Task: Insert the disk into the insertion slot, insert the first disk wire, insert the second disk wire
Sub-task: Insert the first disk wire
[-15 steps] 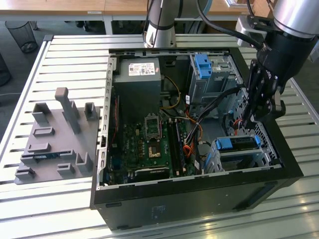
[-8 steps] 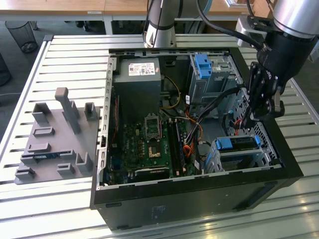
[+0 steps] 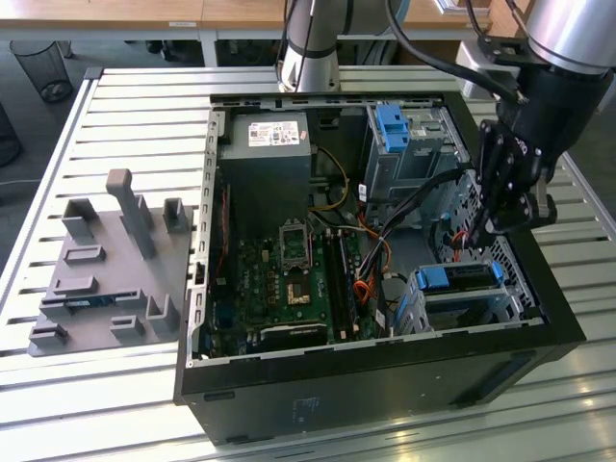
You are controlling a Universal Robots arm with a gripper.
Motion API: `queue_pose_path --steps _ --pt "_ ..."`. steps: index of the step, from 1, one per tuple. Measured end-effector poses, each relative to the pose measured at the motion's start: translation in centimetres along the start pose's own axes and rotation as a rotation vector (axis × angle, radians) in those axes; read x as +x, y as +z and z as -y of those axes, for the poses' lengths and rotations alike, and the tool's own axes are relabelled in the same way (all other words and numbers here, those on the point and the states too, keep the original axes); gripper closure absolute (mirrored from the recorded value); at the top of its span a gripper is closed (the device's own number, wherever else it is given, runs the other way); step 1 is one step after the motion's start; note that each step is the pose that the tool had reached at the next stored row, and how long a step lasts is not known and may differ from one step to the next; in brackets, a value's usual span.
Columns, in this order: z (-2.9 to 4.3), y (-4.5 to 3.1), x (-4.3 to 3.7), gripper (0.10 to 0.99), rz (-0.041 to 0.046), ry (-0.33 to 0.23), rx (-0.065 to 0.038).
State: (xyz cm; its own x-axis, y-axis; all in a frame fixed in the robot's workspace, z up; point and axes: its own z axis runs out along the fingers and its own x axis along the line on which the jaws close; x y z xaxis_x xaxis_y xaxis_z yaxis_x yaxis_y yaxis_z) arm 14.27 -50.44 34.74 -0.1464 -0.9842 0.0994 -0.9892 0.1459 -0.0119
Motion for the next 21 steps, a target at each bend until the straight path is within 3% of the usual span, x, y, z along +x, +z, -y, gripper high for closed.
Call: queue_pose_path --steps 6,11,21 --pt "-0.38 0.09 0.22 0.922 0.0032 -0.023 0.017" --pt "-0.48 0.27 0.60 0.922 0.0328 -0.023 0.028" --pt "-0.51 0.75 1.24 0.922 0.0356 -0.072 0.034"
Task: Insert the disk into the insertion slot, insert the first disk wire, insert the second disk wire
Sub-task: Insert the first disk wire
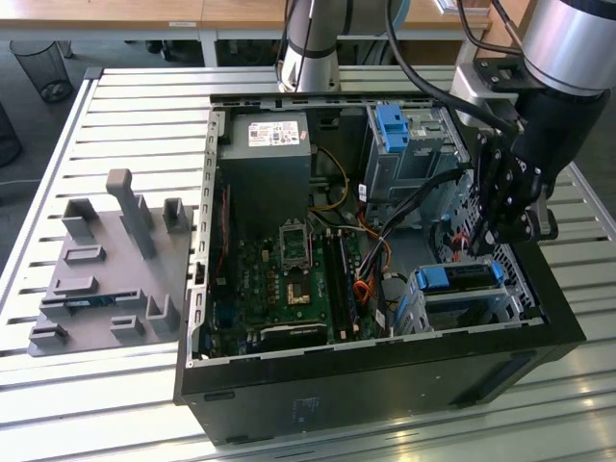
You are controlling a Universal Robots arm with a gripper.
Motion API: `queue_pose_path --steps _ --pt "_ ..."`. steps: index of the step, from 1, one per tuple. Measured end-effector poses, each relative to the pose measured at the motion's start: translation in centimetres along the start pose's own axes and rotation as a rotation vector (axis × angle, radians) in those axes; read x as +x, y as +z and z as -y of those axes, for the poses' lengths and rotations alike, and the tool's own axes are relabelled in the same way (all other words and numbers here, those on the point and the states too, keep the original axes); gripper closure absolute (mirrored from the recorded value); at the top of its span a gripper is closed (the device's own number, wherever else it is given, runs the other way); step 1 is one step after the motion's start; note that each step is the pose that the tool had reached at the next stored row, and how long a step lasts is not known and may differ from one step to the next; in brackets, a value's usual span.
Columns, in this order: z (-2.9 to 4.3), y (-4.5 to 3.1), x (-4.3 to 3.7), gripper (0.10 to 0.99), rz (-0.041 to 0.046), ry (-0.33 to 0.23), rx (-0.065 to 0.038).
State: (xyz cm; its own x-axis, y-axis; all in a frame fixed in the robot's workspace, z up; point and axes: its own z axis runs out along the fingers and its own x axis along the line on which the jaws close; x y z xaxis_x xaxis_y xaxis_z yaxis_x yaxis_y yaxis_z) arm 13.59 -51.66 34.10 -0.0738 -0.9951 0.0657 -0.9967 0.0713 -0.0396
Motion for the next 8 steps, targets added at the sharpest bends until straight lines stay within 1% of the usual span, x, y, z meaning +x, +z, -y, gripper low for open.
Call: queue_pose_path --steps 3,8 --pt "-0.17 0.05 0.30 0.922 0.0002 -0.006 0.000" --pt "-0.25 0.18 0.48 0.922 0.0015 -0.034 0.004"
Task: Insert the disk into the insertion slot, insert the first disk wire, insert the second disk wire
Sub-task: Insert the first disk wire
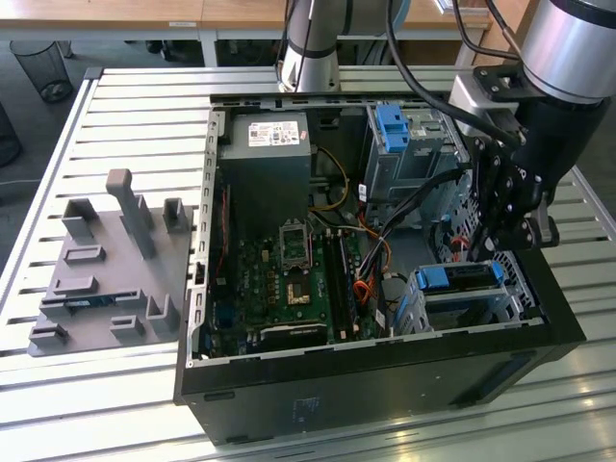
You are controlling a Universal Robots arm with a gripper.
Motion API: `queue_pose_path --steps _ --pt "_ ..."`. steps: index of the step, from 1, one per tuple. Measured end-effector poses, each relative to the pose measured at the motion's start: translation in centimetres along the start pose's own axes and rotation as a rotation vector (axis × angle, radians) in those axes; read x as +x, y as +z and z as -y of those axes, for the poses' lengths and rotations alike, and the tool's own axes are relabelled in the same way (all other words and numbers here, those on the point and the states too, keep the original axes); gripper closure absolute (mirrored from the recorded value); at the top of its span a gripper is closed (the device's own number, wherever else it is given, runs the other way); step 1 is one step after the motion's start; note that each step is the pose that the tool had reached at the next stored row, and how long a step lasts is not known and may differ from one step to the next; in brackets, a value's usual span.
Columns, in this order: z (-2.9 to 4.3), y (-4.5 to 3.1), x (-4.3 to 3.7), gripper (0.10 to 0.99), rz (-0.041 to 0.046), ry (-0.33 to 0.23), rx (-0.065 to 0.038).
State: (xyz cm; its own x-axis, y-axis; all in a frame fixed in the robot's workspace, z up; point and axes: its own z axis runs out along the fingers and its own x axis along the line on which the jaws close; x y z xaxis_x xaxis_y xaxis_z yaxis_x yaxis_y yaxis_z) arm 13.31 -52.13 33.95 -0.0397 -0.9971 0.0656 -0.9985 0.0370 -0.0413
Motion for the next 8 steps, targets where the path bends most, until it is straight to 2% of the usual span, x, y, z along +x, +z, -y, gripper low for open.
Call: queue_pose_path --steps 8 --pt "-0.02 0.41 0.57 0.922 0.0008 -0.005 0.001"
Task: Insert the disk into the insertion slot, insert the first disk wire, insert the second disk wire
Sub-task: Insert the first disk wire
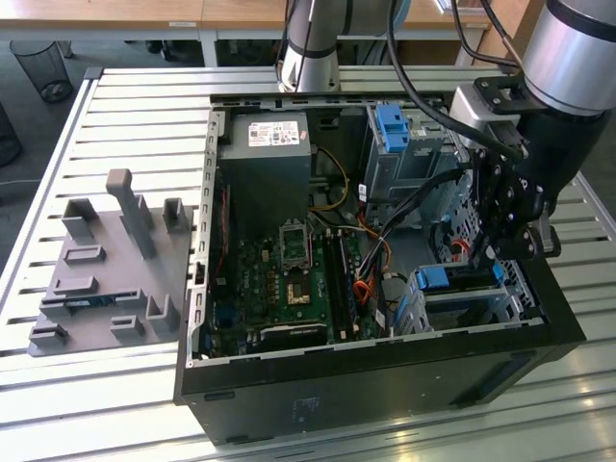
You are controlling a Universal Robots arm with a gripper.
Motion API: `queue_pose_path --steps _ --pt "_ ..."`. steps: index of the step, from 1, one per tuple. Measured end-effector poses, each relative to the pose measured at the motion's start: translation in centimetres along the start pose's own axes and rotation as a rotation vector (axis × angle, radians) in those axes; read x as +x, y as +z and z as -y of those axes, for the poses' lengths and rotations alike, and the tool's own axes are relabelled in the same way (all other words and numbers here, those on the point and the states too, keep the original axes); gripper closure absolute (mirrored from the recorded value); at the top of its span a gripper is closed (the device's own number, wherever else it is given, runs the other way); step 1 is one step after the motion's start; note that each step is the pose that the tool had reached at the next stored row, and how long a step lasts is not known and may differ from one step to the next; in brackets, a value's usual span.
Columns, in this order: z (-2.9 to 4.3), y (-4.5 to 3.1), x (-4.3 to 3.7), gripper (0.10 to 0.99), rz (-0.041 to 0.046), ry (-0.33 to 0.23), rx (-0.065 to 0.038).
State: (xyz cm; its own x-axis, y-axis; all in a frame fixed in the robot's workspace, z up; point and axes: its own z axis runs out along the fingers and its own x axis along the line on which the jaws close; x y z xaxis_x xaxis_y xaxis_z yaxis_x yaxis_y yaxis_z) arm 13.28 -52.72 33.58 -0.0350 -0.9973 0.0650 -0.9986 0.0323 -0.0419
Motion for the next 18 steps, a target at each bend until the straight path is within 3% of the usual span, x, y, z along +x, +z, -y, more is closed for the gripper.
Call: queue_pose_path --steps 18 --pt "0.10 0.43 0.01 0.922 0.0002 0.001 0.000"
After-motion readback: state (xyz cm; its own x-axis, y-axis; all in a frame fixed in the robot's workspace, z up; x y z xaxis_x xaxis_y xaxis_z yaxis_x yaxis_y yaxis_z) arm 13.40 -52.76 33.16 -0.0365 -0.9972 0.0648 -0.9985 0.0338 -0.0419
